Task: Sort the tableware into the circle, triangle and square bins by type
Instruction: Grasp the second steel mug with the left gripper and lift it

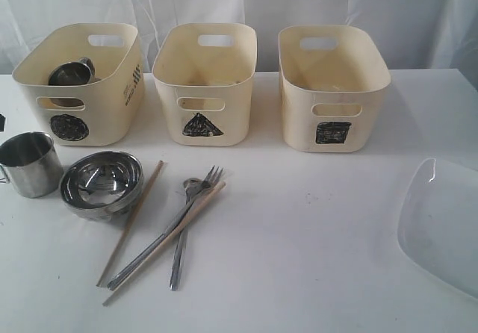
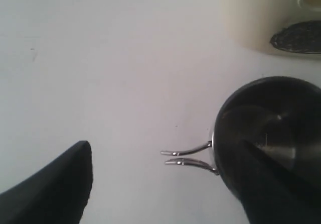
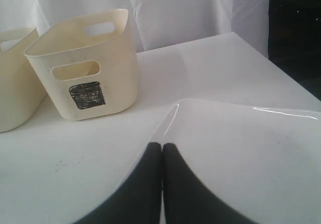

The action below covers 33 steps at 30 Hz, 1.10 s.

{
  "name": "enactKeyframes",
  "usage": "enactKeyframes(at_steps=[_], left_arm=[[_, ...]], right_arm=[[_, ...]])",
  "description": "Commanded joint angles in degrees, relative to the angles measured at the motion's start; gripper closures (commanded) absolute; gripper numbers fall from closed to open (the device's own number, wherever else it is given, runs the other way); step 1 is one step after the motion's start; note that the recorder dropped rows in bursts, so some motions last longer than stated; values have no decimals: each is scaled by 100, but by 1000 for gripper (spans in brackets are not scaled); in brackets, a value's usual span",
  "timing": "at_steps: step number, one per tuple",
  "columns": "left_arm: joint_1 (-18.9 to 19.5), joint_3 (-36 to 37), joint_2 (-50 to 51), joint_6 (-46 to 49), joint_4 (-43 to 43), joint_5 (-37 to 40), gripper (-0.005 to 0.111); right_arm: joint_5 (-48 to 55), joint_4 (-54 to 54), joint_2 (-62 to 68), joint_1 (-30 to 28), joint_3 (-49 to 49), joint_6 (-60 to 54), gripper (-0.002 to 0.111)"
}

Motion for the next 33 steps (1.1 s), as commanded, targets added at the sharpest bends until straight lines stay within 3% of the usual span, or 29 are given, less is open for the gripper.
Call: enactKeyframes(at_steps=[1,10,13,19,27,30,33], left_arm=[[7,32,183,-1,-466,-341,28],[7,-50,586,452,-565,-1102,28],[7,-267,857,851,-565,-731,33],[7,-415,1165,919,-565,-794,45],[7,-415,1190,919,-575,-22,49],[7,-415,1190,919,-695,84,60],[7,-429,1190,919,-803,292,83]], right_arm=[[-44,-17,12,36,-20,-16,108],[-44,-17,12,36,-20,-16,108],[-44,-17,12,36,-20,-16,108],[-44,-17,12,36,-20,-16,108],[-44,-17,12,36,-20,-16,108],[-44,-17,12,36,-20,-16,108],[-44,-17,12,36,-20,-16,108]])
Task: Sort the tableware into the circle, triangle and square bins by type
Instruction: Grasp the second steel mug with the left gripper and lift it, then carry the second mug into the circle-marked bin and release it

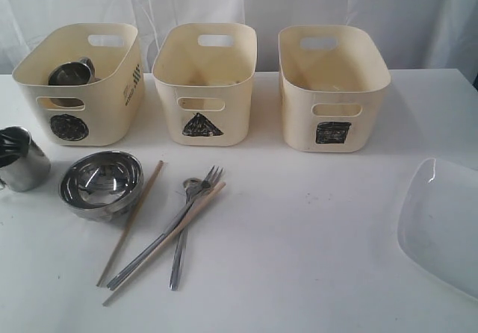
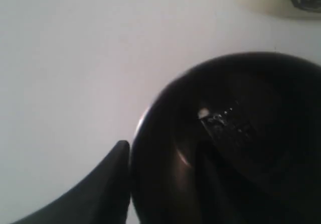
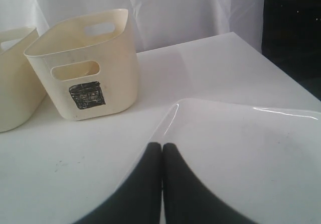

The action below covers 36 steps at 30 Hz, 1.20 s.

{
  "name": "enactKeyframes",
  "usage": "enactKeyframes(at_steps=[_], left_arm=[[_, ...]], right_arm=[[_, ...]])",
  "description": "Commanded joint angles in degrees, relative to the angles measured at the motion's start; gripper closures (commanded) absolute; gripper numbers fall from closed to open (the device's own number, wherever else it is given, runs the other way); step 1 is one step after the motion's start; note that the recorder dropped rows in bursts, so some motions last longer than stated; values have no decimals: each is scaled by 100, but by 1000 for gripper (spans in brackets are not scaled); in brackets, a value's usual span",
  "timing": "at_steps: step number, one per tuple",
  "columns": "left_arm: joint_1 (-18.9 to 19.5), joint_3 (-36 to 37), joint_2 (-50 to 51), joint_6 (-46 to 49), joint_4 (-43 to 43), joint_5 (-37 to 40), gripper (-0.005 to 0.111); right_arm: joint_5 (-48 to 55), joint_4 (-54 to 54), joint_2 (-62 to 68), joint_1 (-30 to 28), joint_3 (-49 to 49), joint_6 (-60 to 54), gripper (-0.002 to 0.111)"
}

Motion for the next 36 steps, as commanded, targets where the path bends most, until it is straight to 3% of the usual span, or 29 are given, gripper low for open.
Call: enactKeyframes(at_steps=[1,3,21,28,36], left_arm=[[7,-35,-9,0,-202,381,92],[7,-35,-9,0,-203,474,106],[7,-35,-243,0,-199,1002,107],[7,-35,-1104,-392,-199,1419,107],[7,-48,-2403,-484,-199,1063,107]], right_arm=[[-44,-17,12,36,-20,-16,108],[-44,-17,12,36,-20,-16,108],[-44,-17,12,36,-20,-16,108],[-44,-17,12,36,-20,-16,108],[-44,-17,12,36,-20,-16,108]])
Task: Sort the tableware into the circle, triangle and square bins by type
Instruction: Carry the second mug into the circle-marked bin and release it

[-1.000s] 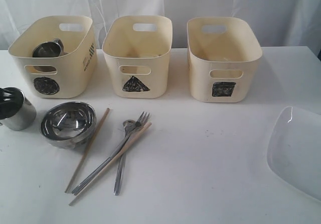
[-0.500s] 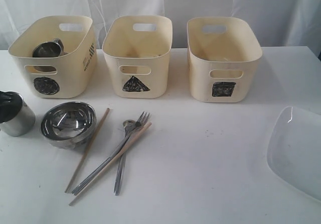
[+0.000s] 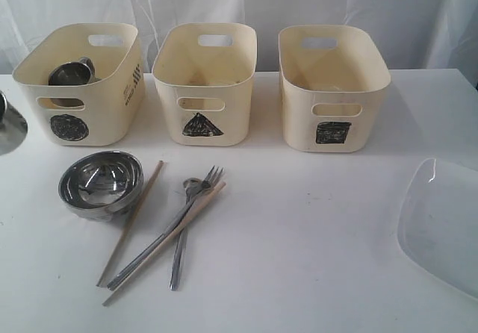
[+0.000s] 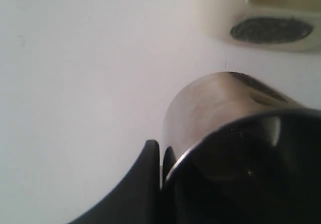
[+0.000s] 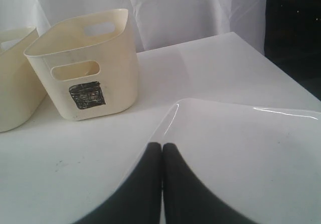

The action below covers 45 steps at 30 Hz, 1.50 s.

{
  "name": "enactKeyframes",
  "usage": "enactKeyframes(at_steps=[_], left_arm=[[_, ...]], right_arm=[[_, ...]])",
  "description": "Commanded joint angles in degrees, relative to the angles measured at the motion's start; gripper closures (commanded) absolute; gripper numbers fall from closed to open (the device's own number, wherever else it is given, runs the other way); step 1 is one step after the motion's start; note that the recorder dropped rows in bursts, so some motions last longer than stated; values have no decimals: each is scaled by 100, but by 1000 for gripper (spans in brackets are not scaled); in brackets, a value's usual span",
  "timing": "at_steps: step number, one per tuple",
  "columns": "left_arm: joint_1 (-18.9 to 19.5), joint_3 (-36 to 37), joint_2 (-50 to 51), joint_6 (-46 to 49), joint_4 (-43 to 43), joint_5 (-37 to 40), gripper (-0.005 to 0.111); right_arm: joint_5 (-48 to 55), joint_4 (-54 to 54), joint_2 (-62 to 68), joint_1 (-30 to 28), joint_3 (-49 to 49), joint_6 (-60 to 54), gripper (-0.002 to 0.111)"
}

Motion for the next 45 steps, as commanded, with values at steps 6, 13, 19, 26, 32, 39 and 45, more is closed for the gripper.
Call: enactKeyframes(at_steps=[6,13,19,26,32,39,45], left_arm=[[-5,-454,-580,-408,-720,-1257,107],[-606,-2057,980,76,-991,-1720,107],[-946,-3271,2213,356,-991,-1666,107],[-997,-3798,3049,356,-991,-2028,107],[-1077,-3889,3370,404,-991,-2176,107],[-1209,-3889,3534,404,-825,-2431,107],[-1207,-3889,3579,404,-758,-2418,104]], right_arm=[[-44,-17,12,36,-20,-16,108],[-44,-17,12,36,-20,-16,108],[-44,-17,12,36,-20,-16,108],[-44,-17,12,36,-20,-16,108],[-44,-17,12,36,-20,-16,108],[-44,-17,12,36,-20,-16,108],[-44,-17,12,36,-20,-16,108]])
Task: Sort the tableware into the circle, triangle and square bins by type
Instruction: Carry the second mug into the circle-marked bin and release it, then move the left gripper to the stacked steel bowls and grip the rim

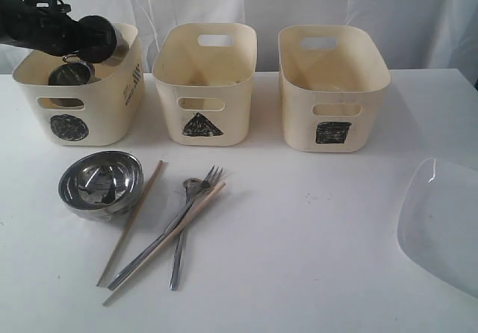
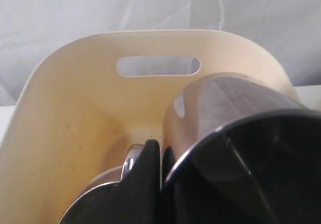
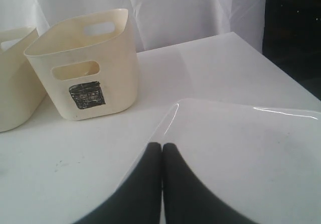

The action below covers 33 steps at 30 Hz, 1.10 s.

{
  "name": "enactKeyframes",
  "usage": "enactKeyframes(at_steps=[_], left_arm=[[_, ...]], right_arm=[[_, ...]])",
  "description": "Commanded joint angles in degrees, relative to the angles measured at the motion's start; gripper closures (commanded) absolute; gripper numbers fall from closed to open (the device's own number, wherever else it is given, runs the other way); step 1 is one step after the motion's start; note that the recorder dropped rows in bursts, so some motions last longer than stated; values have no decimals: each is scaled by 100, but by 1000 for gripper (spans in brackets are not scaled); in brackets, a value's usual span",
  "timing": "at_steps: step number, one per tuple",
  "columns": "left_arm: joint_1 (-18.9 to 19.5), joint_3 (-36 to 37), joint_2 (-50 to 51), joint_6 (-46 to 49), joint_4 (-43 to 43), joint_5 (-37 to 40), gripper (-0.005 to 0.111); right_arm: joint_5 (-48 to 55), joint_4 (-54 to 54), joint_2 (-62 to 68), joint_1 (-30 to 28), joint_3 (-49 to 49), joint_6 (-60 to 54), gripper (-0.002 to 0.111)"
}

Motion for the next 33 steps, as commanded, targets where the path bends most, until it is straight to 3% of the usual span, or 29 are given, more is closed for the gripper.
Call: enactKeyframes(at_steps=[1,6,10,25,29,33], left_arm=[[-17,-53,-2,-4,40,-83,100],[-17,-53,9,-4,50,-51,62],[-17,-53,-3,-4,50,-114,44],[-6,-53,-986,12,50,-621,42],[3,-53,-1310,607,50,-331,42],[3,-53,-1624,1289,50,436,42]], right_arm=[[-44,-17,12,36,-20,-16,108],[-44,-17,12,36,-20,-16,108],[-44,-17,12,36,-20,-16,108],[-44,-17,12,36,-20,-16,108],[-44,-17,12,36,-20,-16,108],[-44,-17,12,36,-20,-16,108]])
